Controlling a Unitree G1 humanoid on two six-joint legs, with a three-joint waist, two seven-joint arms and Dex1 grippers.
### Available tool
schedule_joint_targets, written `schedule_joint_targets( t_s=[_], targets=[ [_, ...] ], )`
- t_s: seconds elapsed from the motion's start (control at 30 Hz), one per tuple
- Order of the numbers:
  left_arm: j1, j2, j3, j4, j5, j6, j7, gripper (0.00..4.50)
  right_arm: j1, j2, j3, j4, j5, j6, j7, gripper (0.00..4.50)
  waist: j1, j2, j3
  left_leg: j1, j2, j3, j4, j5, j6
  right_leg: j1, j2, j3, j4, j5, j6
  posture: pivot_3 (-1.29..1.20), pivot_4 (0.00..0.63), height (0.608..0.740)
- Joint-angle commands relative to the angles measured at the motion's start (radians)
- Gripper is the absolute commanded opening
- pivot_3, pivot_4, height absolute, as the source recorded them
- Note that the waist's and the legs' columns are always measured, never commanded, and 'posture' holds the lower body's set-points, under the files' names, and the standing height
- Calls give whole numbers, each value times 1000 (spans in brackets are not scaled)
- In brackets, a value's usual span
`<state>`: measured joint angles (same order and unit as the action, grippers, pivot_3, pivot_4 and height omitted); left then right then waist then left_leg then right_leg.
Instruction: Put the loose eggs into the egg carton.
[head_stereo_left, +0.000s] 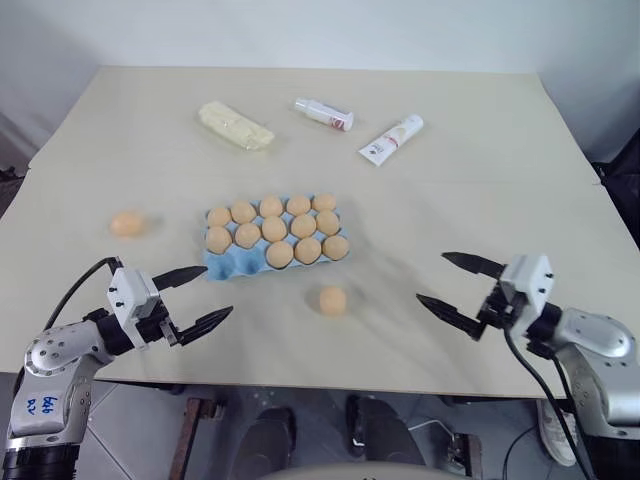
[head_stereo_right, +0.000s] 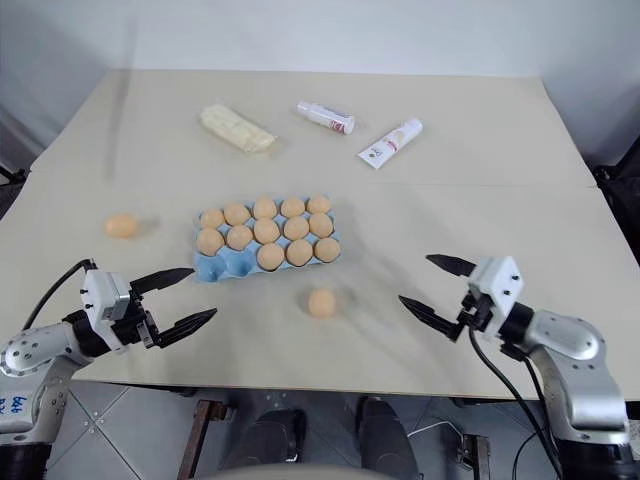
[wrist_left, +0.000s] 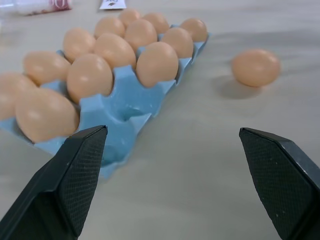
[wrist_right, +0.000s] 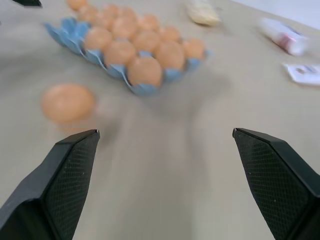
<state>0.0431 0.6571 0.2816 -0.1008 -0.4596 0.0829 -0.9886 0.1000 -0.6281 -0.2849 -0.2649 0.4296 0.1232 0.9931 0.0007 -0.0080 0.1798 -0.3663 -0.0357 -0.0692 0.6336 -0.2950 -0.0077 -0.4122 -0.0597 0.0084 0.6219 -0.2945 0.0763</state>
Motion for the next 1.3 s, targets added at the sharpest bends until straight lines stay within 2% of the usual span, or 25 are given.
schedule_joint_targets(
  t_s=[0.03, 0.27, 0.47, 0.63, 0.83, 0.93, 1.07, 1.1, 1.2, 1.3],
  targets=[
    [-42, 18, -20, 24, -5, 3, -32, 4500, 49, -9, -57, 57, -24, -111, 14, 4480, 2, 0, 0, 0, 0, 0, 1, 0, 0, 1, 0, 0, 0, 0, 0, 0, 150, 740],
    [-91, 14, -40, 49, 6, -7, -37, 4500, -13, 0, 53, 19, -19, -77, 3, 4480, -5, 0, 0, 0, -1, 1, 3, 0, 1, 1, -1, 2, 1, 2, 2, 0, 150, 740],
    [-45, 24, -12, 39, -4, -19, -45, 4500, -173, 7, 265, -119, 23, 182, -26, 4480, -3, 0, 0, -1, -1, 0, 3, 0, 0, -1, -1, 1, 1, 1, 1, 0, 150, 740],
    [92, 26, 72, 7, -11, -33, -22, 4500, -338, 112, 480, 9, -112, 189, -55, 4480, -7, -1, 0, -2, 0, -1, 2, 0, 0, -1, -1, 1, -1, 1, 1, 0, 150, 740],
    [162, 14, 115, -48, -19, -23, 14, 4500, -388, 186, 564, 155, -187, 116, -65, 4480, 19, -1, 0, -4, -1, -2, 2, -1, 0, -2, -2, -1, -3, 0, 0, 0, 150, 740],
    [171, 8, 122, -69, -25, -18, 30, 4500, -399, 213, 560, 184, -199, 95, -71, 3881, 19, -1, 0, -4, -1, -2, 2, -1, 0, -1, -2, 0, -2, 0, 0, 0, 150, 740],
    [177, 4, 125, -79, -26, -18, 42, 4500, -398, 218, 548, 179, -190, 79, -54, 2570, 18, 0, 0, -3, -1, -2, 2, -1, 0, -2, -1, 0, -2, 0, 0, 0, 150, 740],
    [177, 4, 124, -79, -26, -18, 44, 4500, -398, 218, 546, 177, -188, 80, -54, 2413, 17, -1, 0, -3, -1, -2, 2, -1, 0, -2, -1, -1, -2, 0, 0, 0, 150, 740],
    [180, -2, 129, -84, -27, -15, 59, 4500, -427, 232, 551, 129, -162, 104, -40, 2342, 10, 0, 0, -3, -1, -2, 2, -1, 0, -2, -1, 0, -2, 0, 0, 0, 150, 740],
    [188, -22, 146, -80, -38, -7, 89, 4500, -529, 307, 574, 121, -160, 145, -73, 2342, -8, 0, 0, -3, -1, -2, 2, -1, 0, -2, -1, 0, -1, 0, 0, 0, 150, 740]
  ],
)
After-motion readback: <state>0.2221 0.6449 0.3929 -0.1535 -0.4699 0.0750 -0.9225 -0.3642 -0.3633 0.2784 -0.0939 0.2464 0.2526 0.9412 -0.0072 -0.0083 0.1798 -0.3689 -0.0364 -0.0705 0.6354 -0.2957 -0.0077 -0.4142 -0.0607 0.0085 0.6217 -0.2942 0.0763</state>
